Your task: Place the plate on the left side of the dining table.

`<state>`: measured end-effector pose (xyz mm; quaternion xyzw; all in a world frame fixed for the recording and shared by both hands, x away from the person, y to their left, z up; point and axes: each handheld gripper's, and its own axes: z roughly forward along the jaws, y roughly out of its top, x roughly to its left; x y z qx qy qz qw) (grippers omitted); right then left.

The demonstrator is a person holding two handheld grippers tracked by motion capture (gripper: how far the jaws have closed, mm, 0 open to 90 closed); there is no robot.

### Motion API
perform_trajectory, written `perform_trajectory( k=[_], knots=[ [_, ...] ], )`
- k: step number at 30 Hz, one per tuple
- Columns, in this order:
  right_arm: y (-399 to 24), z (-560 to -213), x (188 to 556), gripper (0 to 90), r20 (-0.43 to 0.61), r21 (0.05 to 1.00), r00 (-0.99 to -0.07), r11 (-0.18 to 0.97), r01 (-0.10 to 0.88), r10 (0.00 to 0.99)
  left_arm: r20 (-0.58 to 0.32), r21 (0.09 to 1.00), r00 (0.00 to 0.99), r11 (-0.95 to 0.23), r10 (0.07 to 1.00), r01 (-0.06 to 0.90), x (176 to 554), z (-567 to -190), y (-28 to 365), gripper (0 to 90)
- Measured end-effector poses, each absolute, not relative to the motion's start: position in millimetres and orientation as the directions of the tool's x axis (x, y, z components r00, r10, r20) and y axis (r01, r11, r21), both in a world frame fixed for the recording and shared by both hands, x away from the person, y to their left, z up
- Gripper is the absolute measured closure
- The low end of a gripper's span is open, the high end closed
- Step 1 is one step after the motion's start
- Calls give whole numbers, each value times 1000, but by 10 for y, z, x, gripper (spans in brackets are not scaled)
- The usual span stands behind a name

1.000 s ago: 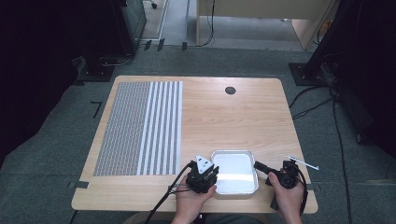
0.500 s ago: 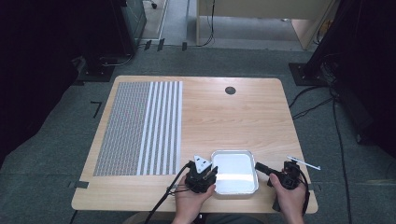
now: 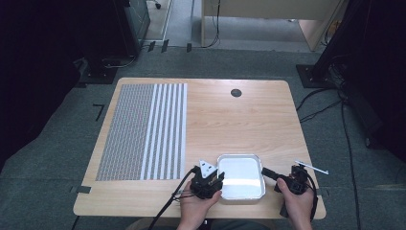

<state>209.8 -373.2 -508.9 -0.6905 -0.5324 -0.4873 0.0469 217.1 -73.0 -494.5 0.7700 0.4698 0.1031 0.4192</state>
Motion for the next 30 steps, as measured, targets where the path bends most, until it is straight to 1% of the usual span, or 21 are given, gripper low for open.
perform_trajectory(
  k=[2, 3, 6, 9, 18, 19, 20, 24, 25, 30],
  knots=[
    [-3753, -5074, 2093, 859, 735, 449, -39, -443, 776, 677, -238, 744, 540, -206, 807, 636, 2171, -4943, -727, 696],
    [-3778, -5070, 2093, 858, 757, 440, -49, -454, 775, 651, -240, 744, 540, -205, 806, 637, 2172, -4943, -727, 693],
    [-3770, -5077, 2093, 864, 752, 437, -44, -447, 780, 658, -240, 744, 541, -205, 806, 636, 2171, -4944, -729, 687],
    [-3778, -5076, 2087, 858, 739, 448, -26, -461, 766, 673, -243, 743, 542, -204, 805, 637, 2174, -4946, -726, 684],
    [-3766, -5127, 2111, 860, 754, 415, -24, -448, 792, 656, -234, 746, 540, -206, 808, 633, 2163, -4951, -740, 684],
    [-3757, -5129, 2112, 879, 743, 427, -25, -445, 787, 669, -233, 745, 539, -207, 809, 634, 2163, -4949, -741, 685],
    [-3757, -5129, 2112, 879, 743, 427, -25, -445, 787, 669, -233, 745, 539, -207, 809, 634, 2163, -4949, -741, 684],
    [-3697, -5088, 2088, 898, 688, 484, -39, -418, 768, 725, -235, 746, 539, -206, 809, 634, 2167, -4950, -742, 684],
    [-3682, -5065, 2078, 900, 682, 485, -29, -422, 766, 731, -237, 745, 539, -205, 808, 634, 2170, -4951, -742, 684],
    [-3691, -4978, 2034, 900, 693, 500, -31, -448, 741, 720, -239, 748, 540, -202, 807, 633, 2168, -4951, -756, 671]
  ],
)
